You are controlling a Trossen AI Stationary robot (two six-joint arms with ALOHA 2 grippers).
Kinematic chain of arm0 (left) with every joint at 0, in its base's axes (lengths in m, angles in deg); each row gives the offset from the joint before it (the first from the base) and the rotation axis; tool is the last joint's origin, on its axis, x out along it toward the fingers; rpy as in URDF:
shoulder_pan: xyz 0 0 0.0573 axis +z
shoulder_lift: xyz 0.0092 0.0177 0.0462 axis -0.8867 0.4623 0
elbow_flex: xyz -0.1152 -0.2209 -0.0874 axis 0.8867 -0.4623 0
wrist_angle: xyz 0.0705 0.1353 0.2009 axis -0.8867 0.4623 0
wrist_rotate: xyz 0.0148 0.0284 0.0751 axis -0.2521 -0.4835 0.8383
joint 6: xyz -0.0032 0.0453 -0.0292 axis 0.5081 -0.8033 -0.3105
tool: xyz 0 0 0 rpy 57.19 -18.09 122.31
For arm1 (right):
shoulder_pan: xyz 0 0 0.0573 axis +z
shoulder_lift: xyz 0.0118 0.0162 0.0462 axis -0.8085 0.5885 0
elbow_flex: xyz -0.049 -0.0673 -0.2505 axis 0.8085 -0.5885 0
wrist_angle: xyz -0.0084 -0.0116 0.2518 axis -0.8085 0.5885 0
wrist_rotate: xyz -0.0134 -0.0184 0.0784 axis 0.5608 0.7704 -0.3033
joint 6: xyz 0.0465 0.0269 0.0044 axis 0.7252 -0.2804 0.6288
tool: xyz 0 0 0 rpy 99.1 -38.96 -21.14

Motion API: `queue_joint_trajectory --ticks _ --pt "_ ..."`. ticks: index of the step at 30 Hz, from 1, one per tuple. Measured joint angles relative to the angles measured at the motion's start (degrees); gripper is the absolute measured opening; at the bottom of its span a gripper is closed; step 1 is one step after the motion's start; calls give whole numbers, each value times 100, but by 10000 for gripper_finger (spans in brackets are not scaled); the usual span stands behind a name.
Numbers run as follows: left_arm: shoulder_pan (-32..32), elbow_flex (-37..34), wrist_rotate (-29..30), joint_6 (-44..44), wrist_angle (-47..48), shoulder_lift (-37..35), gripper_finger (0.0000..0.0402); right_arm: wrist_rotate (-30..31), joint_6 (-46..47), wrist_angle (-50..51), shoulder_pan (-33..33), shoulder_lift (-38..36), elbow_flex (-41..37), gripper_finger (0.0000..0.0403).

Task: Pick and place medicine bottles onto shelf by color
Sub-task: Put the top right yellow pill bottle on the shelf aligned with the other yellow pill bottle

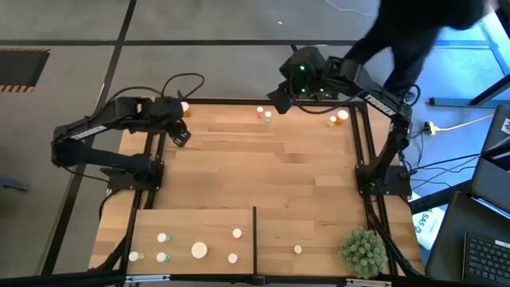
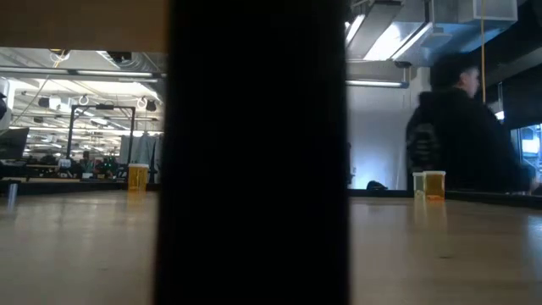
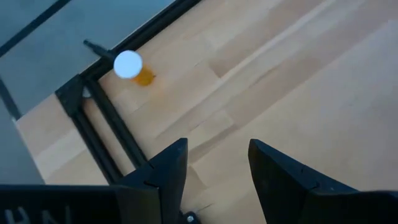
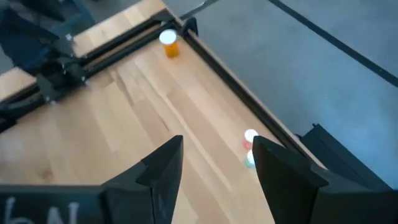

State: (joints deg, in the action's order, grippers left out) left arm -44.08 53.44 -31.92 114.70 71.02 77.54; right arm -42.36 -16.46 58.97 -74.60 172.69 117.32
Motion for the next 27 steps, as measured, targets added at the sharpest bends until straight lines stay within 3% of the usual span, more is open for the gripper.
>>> queue_joint_trajectory --ticks 3,11,13,19,24,27 --pt "240 0 -36 27 2 75 165 -231 -93 27 -16 25 -1 197" --pt "646 0 -201 -136 9 72 165 -2390 -1009 978 0 22 -1 197" --pt "690 0 -208 -240 9 72 165 -2652 -1326 1314 114 48 -1 197" --pt "759 0 -208 -451 9 70 165 -2533 -1873 2023 449 112 -2 197" --pt "760 0 -208 -466 8 70 165 -1254 -614 2412 339 164 -3 197" --pt "760 0 -206 -466 7 70 165 -1226 -6 2390 42 151 -3 197"
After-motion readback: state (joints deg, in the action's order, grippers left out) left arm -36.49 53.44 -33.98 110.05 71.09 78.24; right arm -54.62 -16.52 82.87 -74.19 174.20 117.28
